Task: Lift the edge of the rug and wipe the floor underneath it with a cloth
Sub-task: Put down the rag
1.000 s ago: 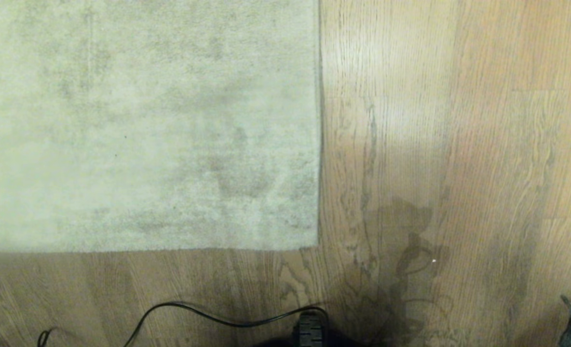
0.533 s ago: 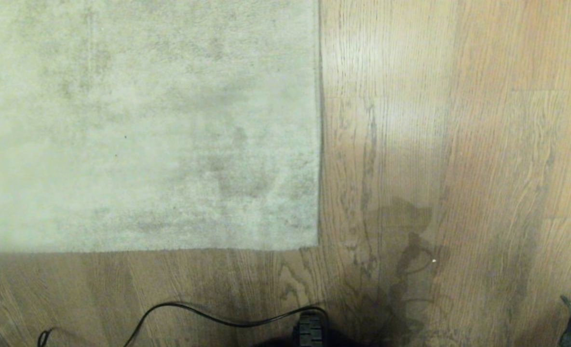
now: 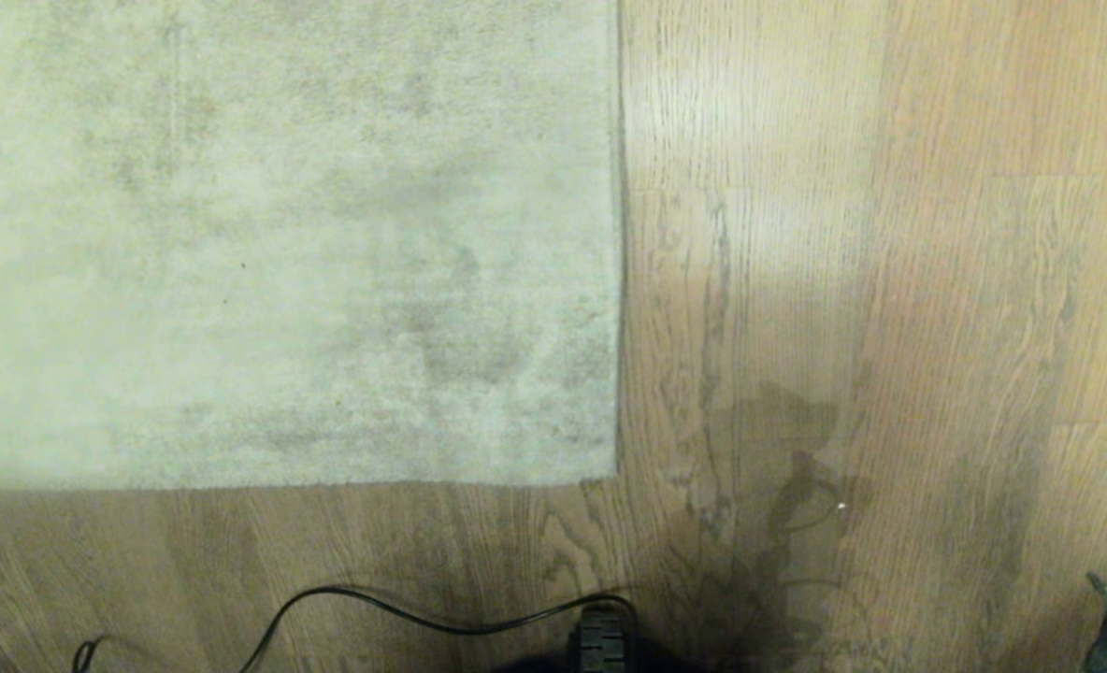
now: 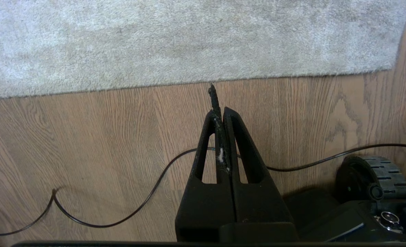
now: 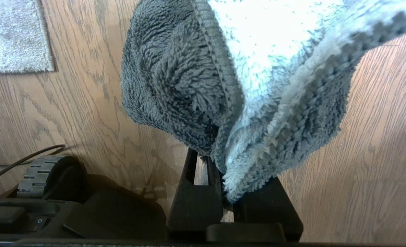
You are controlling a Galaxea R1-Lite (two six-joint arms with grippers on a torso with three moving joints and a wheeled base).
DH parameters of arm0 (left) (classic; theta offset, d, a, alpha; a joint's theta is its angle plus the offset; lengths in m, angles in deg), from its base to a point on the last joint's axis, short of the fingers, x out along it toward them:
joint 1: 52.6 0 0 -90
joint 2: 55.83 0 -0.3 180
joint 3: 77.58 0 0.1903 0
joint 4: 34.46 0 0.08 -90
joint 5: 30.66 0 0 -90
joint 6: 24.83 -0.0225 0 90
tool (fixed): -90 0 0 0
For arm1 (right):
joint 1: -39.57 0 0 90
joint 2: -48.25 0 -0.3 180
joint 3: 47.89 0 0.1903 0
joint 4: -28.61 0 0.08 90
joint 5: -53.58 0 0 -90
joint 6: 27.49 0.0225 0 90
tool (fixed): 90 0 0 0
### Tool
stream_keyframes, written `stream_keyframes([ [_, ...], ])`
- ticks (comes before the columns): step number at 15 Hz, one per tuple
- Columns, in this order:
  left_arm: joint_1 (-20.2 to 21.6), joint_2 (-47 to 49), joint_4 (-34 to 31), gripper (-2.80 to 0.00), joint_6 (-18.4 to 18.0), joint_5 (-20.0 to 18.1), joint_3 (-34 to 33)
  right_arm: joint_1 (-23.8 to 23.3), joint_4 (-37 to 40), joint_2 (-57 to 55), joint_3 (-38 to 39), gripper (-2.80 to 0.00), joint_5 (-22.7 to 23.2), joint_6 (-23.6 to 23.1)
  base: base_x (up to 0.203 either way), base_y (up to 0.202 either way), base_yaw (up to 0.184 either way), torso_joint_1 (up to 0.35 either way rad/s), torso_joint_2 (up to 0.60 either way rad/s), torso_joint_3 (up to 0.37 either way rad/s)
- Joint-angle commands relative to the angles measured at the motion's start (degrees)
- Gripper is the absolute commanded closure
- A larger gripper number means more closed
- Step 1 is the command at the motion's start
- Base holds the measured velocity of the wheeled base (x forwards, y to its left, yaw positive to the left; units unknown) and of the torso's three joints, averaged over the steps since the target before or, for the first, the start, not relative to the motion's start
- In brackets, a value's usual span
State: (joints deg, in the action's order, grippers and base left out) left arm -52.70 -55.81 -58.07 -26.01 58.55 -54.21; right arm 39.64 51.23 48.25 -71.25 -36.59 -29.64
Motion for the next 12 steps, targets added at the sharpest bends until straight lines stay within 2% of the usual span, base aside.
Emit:
stream_keyframes([
  [1,0.0,0.1,0.0,0.0,0.0,0.0,0.0,0.0,0.0,-0.1,0.0,0.0,0.0,-0.1,0.0,0.0,0.0,0.0,0.0,0.0],
  [12,0.0,0.1,0.1,0.0,1.4,1.2,0.0,0.0,0.0,-0.1,0.0,0.0,0.0,-0.1,0.0,0.0,0.0,0.0,0.0,0.0],
])
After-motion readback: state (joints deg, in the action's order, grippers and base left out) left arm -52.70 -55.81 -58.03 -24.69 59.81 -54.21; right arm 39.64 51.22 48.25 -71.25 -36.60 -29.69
